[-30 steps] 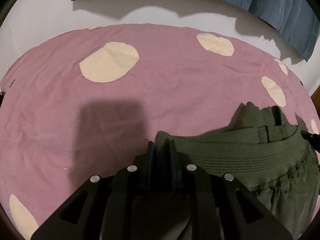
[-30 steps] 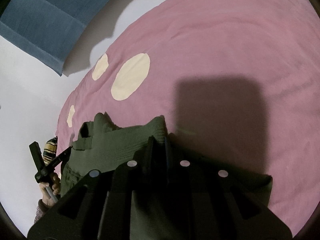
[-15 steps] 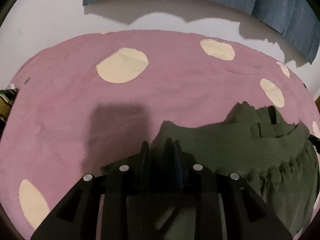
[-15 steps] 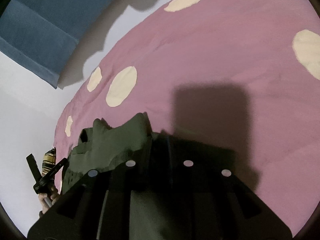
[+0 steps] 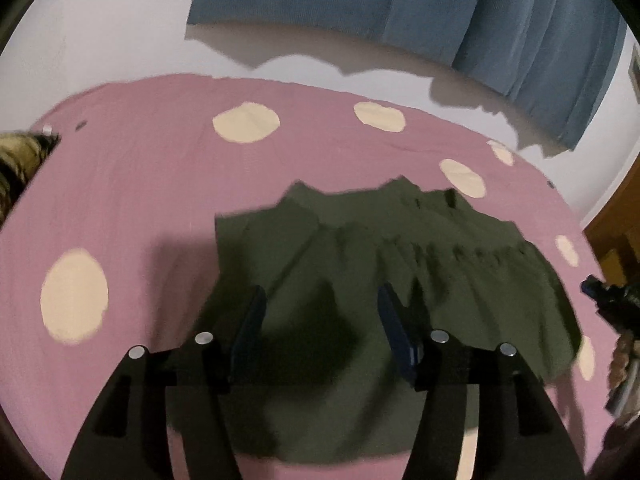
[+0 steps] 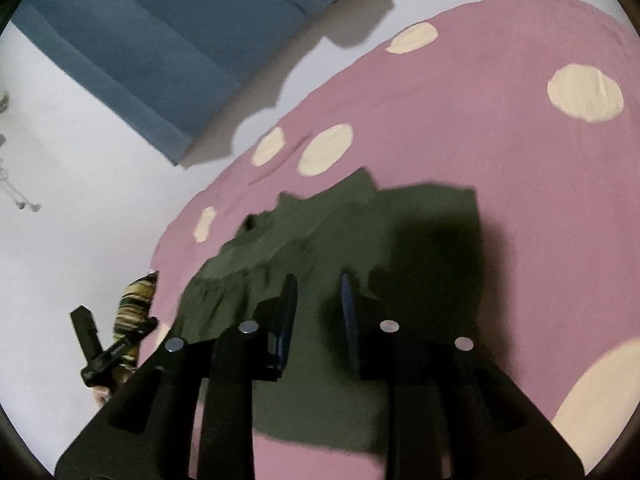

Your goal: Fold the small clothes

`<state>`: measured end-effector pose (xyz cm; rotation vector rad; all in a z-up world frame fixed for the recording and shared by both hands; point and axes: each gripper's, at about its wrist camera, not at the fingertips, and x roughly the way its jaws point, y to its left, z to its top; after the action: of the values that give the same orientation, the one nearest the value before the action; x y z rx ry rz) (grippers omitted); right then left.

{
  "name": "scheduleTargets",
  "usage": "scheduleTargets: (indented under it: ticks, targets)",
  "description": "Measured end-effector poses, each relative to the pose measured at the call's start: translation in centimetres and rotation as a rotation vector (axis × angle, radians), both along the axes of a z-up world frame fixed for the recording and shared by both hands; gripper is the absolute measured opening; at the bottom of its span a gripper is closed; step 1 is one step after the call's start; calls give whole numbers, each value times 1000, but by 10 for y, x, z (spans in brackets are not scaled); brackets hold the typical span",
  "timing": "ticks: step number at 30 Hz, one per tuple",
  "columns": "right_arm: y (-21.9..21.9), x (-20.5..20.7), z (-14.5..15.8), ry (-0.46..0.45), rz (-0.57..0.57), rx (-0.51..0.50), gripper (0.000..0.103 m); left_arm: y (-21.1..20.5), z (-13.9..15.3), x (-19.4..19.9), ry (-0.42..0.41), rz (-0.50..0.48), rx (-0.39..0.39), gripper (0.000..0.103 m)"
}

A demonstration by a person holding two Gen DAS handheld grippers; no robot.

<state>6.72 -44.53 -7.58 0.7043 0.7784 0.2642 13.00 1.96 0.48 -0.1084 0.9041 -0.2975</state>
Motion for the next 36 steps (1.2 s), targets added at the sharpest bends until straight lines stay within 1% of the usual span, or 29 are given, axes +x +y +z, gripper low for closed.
scheduleTargets:
  ticks: [1, 5, 9, 10, 13, 15, 18, 20, 22, 24, 25, 26, 29, 33, 36]
  targets:
    - [5, -7, 0, -6, 7, 16, 24, 3, -1, -11, 0, 1, -21, 58]
    - [37, -28, -5, -14, 50, 68, 25, 0, -8, -38, 1, -17, -55, 58]
    - [82, -34, -11, -5, 136, 105, 25, -6, -17, -54, 6, -24, -65, 58]
    - [96, -33, -13, -1, 162, 110, 27, -4, -19, -57, 10, -23, -70, 58]
    - [136, -26, -14, 5, 234, 97, 30, 10, -26, -63, 33, 11, -110, 58]
    - [155, -23, -15, 7, 266, 89, 31, 26, -31, -65, 60, 38, -150, 58]
    - [179, -17, -18, 16, 301, 105, 35, 48, -36, -71, 80, 83, -194, 59]
    - [193, -14, -23, 27, 314, 84, 39, 63, -38, -74, 83, 117, -222, 65]
    - [203, -11, -33, 61, 313, 52, 42, 75, -40, -78, 84, 148, -248, 66]
    - [209, -6, -47, 120, 317, 22, 42, 85, -45, -80, 96, 167, -267, 66]
    - [209, -2, -57, 150, 319, 22, 41, 90, -49, -80, 107, 182, -270, 66]
    - [207, 0, -63, 161, 314, 37, 38, 93, -51, -80, 115, 192, -275, 66]
    - [199, -1, -68, 162, 301, 70, 32, 104, -59, -78, 148, 211, -322, 66]
    - [194, -2, -72, 160, 298, 89, 30, 107, -69, -71, 185, 221, -371, 66]
    - [193, -5, -72, 152, 295, 94, 30, 106, -76, -62, 216, 225, -415, 71]
